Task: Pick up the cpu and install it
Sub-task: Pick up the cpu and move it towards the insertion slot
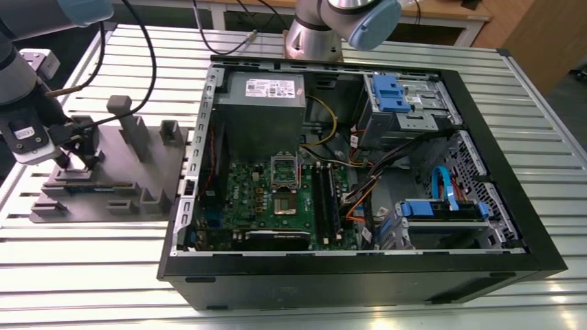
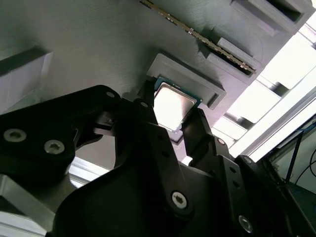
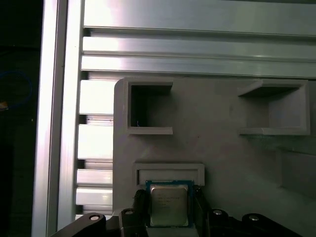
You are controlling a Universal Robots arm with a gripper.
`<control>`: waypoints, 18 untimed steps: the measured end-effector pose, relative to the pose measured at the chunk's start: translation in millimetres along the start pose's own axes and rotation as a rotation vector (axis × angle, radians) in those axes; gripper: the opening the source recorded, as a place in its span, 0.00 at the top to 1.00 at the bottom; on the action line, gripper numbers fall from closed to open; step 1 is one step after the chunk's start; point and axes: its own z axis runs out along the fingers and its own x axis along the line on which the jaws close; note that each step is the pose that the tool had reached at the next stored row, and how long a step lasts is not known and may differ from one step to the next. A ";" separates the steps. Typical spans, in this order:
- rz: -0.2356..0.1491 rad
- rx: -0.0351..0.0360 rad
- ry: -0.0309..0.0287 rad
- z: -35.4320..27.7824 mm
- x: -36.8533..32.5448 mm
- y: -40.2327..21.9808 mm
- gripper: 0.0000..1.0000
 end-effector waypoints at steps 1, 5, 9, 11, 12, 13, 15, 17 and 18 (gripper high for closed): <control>0.000 -0.0001 -0.0001 -1.2 0.0 0.0 0.53; 0.000 -0.0001 0.0000 -7.6 -0.1 0.4 0.53; 0.000 -0.0001 0.0004 -13.5 -0.3 0.7 0.53; 0.000 -0.0001 0.0009 -16.7 -0.4 0.8 0.53; 0.000 -0.0001 0.0010 -18.0 -0.5 0.9 0.53; 0.000 -0.0001 0.0011 -19.1 -0.5 1.0 0.53; 0.000 -0.0003 0.0010 -19.6 -0.6 1.0 0.53; 0.000 -0.0001 0.0012 -19.8 -0.6 1.0 0.53; 0.000 -0.0002 0.0012 -19.8 -0.6 1.0 0.53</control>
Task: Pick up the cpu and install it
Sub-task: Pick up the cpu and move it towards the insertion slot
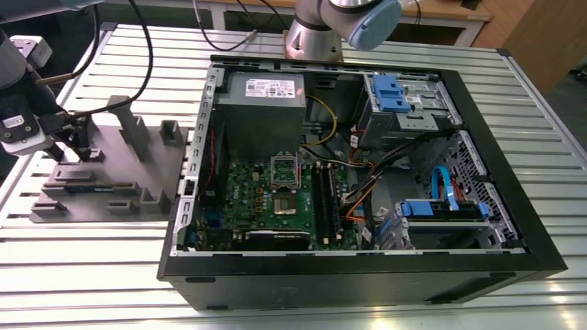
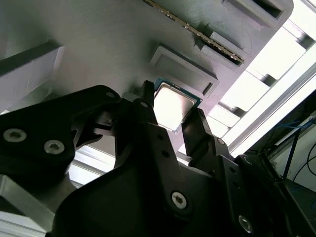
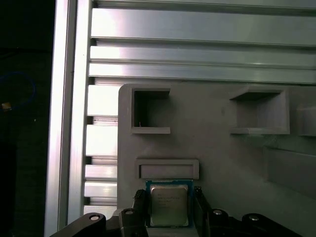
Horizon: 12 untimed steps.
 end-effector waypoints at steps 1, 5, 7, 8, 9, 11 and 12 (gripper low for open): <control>0.000 0.0000 0.0000 0.0 0.0 0.0 0.53; 0.000 0.0001 0.0001 -0.2 0.0 0.0 0.53; 0.000 0.0001 0.0001 -0.4 0.0 0.0 0.53; 0.000 0.0000 0.0001 -0.5 0.0 0.0 0.53; 0.000 0.0001 0.0002 -0.8 0.0 0.0 0.53; 0.000 0.0001 0.0001 -1.2 0.0 0.0 0.53; 0.000 0.0000 0.0000 -1.3 0.0 0.1 0.53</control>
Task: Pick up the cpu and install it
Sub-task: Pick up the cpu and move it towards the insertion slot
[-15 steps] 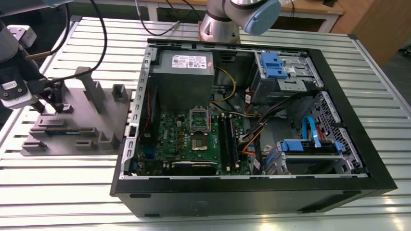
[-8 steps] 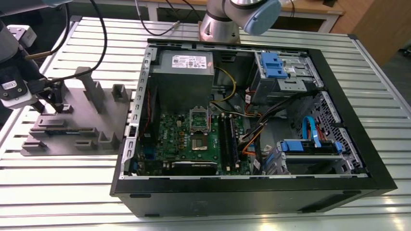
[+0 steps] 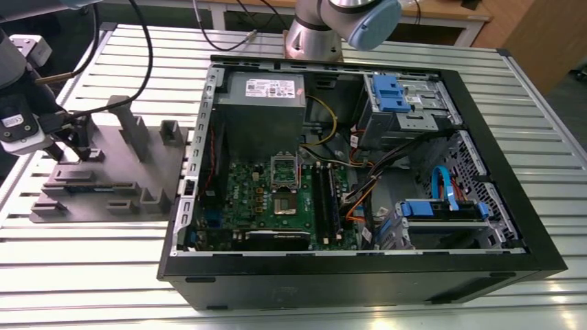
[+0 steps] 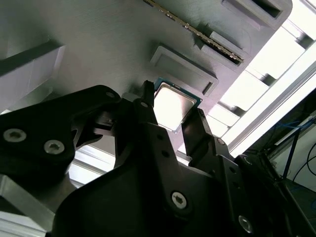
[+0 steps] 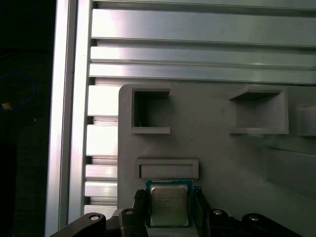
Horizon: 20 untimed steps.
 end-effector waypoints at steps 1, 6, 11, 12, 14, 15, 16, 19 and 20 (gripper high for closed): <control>0.000 0.0000 0.0000 -2.1 0.0 0.1 0.53; 0.000 0.0000 0.0000 -2.7 -0.1 0.1 0.53; 0.000 0.0001 0.0002 -3.4 0.0 0.2 0.53; 0.000 0.0001 0.0002 -3.7 -0.1 0.2 0.53; 0.000 0.0001 0.0001 -4.2 -0.1 0.2 0.53; 0.000 0.0001 0.0002 -4.7 -0.1 0.2 0.53; 0.000 0.0000 0.0001 -5.1 -0.1 0.3 0.53; 0.000 0.0000 -0.0001 -6.0 -0.1 0.3 0.53; 0.000 0.0000 -0.0001 -6.3 -0.1 0.3 0.53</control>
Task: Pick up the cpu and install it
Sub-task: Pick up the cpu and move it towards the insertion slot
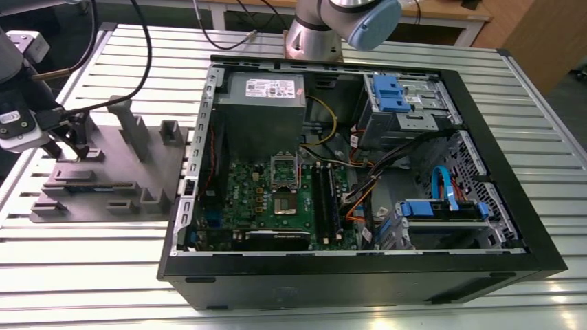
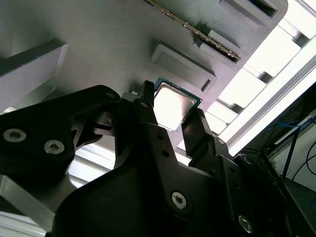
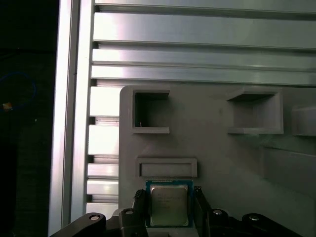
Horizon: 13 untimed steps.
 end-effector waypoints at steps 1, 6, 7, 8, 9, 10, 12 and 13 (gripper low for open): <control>0.000 0.0000 0.0001 -0.2 0.0 0.0 0.53; 0.000 0.0001 0.0001 -1.2 0.0 0.1 0.53; 0.000 0.0001 0.0001 -1.3 0.0 0.0 0.53; 0.000 0.0000 0.0001 -1.4 0.0 0.1 0.53; 0.000 0.0003 0.0001 -1.6 0.0 0.1 0.53; 0.000 0.0004 0.0002 -1.9 -0.1 0.1 0.53; 0.000 0.0004 0.0001 -1.9 -0.1 0.1 0.53; 0.000 0.0004 0.0001 -2.0 0.0 0.1 0.53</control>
